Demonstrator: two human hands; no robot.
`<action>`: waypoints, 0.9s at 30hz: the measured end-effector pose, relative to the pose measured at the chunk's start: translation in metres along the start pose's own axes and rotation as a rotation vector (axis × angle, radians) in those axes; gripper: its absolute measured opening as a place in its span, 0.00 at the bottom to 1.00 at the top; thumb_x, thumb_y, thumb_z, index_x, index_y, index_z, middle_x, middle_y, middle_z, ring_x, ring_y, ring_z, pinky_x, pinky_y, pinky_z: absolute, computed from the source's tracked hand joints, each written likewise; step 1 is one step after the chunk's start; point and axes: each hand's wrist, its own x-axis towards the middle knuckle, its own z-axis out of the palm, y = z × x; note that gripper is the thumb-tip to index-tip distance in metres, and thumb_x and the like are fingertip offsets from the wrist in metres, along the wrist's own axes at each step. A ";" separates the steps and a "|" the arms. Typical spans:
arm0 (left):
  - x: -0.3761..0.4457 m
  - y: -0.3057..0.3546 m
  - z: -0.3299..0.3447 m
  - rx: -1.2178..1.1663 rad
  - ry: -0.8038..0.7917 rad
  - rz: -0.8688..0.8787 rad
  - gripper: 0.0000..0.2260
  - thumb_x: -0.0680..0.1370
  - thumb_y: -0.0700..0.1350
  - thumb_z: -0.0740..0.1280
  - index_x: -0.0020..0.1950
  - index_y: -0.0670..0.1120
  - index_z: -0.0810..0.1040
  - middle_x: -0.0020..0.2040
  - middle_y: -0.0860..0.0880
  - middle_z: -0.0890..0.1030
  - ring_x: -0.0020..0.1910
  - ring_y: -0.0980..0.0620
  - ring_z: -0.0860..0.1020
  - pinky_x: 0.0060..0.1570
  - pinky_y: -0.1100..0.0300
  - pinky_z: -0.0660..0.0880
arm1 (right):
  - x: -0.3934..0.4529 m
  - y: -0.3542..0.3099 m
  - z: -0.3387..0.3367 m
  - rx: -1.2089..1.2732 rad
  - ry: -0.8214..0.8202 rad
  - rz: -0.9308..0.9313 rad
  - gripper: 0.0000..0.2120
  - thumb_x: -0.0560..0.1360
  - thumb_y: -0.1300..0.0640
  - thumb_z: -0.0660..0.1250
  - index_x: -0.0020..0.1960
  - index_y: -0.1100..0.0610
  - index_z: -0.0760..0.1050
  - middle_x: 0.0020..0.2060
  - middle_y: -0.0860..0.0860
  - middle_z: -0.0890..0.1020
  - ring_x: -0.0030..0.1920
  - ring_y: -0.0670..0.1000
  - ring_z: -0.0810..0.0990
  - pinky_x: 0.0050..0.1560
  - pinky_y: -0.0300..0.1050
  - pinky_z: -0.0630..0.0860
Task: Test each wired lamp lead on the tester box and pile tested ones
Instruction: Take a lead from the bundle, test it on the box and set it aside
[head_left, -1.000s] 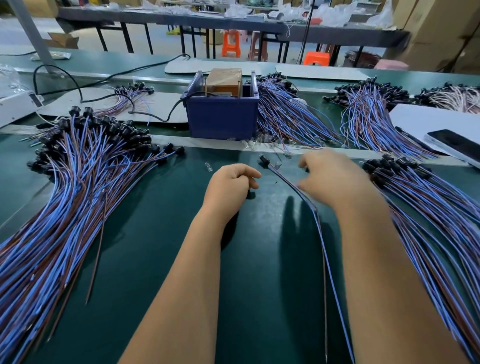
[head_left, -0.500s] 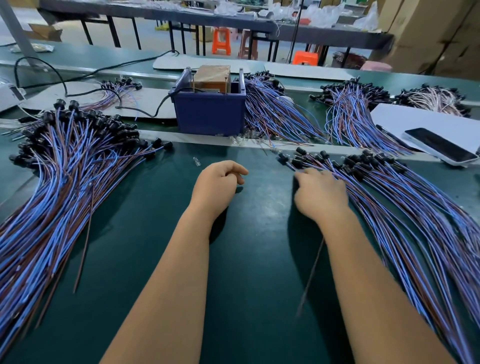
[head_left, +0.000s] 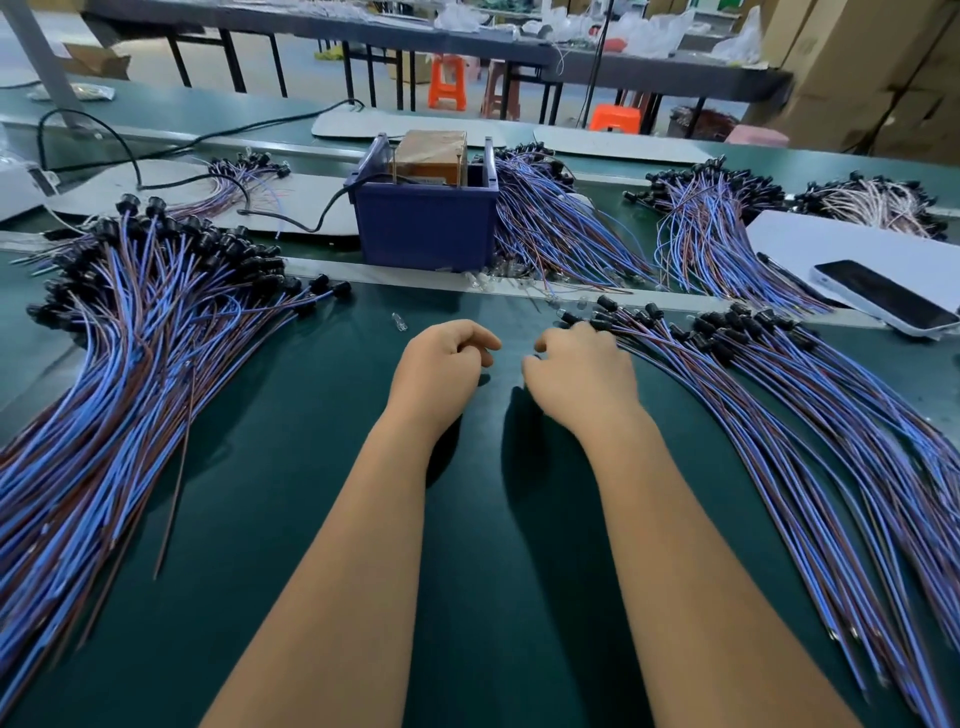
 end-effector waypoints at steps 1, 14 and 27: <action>0.000 0.000 0.000 -0.005 0.032 0.003 0.18 0.74 0.35 0.55 0.44 0.54 0.81 0.42 0.55 0.81 0.26 0.64 0.73 0.26 0.71 0.65 | 0.001 -0.007 0.003 0.083 0.013 -0.021 0.17 0.79 0.52 0.57 0.65 0.54 0.75 0.63 0.57 0.74 0.63 0.59 0.70 0.60 0.52 0.68; 0.000 -0.003 -0.015 0.437 0.491 -0.222 0.11 0.77 0.43 0.62 0.59 0.49 0.75 0.76 0.43 0.57 0.68 0.43 0.59 0.63 0.49 0.59 | 0.013 -0.056 0.047 0.601 0.040 -0.191 0.12 0.77 0.59 0.61 0.54 0.51 0.82 0.55 0.49 0.82 0.58 0.54 0.73 0.60 0.47 0.69; 0.011 -0.036 -0.086 0.672 0.516 -0.315 0.15 0.76 0.37 0.60 0.61 0.36 0.77 0.73 0.45 0.70 0.67 0.39 0.67 0.61 0.46 0.65 | 0.013 -0.056 0.053 0.540 0.082 -0.239 0.13 0.77 0.62 0.60 0.52 0.50 0.81 0.52 0.49 0.78 0.56 0.53 0.70 0.60 0.49 0.69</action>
